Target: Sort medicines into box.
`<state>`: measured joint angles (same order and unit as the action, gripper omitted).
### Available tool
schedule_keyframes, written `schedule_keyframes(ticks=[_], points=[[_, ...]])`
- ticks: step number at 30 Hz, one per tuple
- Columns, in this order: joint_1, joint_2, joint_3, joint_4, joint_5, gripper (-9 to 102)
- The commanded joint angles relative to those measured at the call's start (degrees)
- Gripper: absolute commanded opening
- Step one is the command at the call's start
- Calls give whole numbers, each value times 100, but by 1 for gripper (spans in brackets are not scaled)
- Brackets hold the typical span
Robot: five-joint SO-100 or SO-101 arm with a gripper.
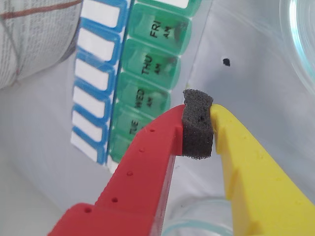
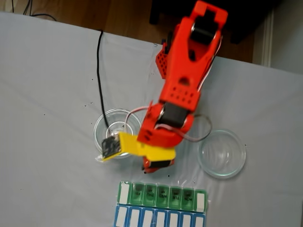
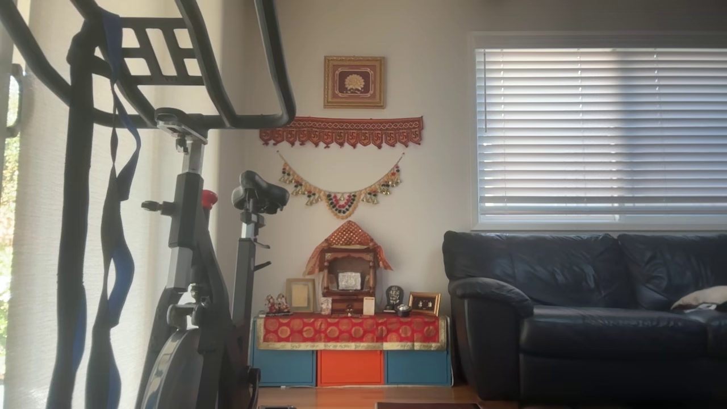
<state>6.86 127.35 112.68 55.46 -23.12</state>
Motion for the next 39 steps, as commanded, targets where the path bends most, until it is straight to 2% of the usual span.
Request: schedule_keyframes(ticks=[1,16,20,23,28,33,39], points=[[-237,1107,334,-220,-105,1],[-536,2874,3375,-1775,-1204,1],[-677,3349,3771,-940,-1758,1],[-800,5150,4852,-387,-1872,1],[-1002,5133,5203,844,-2487,1],[-721,5159,5572,2435,-3744,1],[-659,5159,5572,2575,-3217,1]])
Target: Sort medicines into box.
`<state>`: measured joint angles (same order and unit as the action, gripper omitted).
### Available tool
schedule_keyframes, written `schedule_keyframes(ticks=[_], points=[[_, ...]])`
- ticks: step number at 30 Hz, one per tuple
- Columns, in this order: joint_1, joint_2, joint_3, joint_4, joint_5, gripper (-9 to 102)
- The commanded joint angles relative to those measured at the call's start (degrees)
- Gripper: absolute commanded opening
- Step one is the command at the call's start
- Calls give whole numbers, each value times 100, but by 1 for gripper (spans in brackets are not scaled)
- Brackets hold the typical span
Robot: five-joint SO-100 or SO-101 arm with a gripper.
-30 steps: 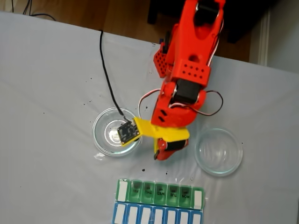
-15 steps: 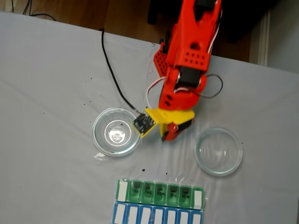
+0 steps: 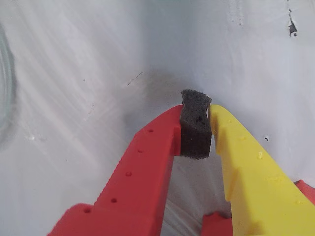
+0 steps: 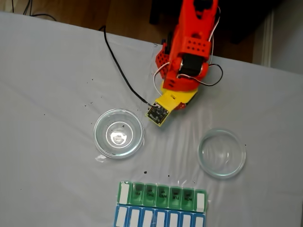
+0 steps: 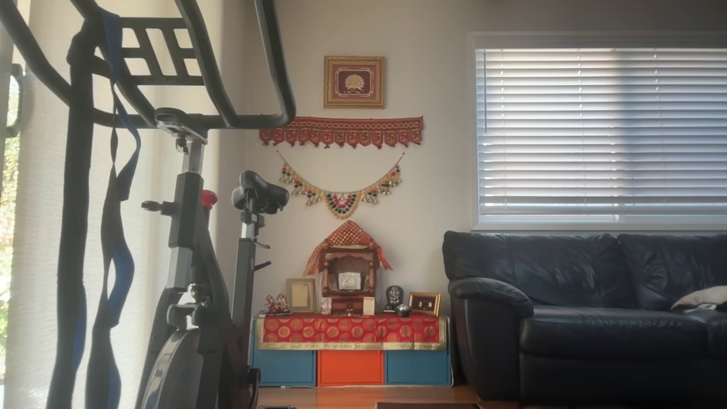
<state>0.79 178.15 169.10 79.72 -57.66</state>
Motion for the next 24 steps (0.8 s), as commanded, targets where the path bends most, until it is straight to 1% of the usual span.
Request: schedule_keyframes(ticks=[1,5,7,8,10,24], points=[[-53,79,-70,167,299,1],[-79,79,-70,281,791,1],[-62,79,-70,387,1652,2],[-26,79,-70,387,1723,2],[-18,79,-70,413,1521,2],[-18,79,-70,413,1512,2]])
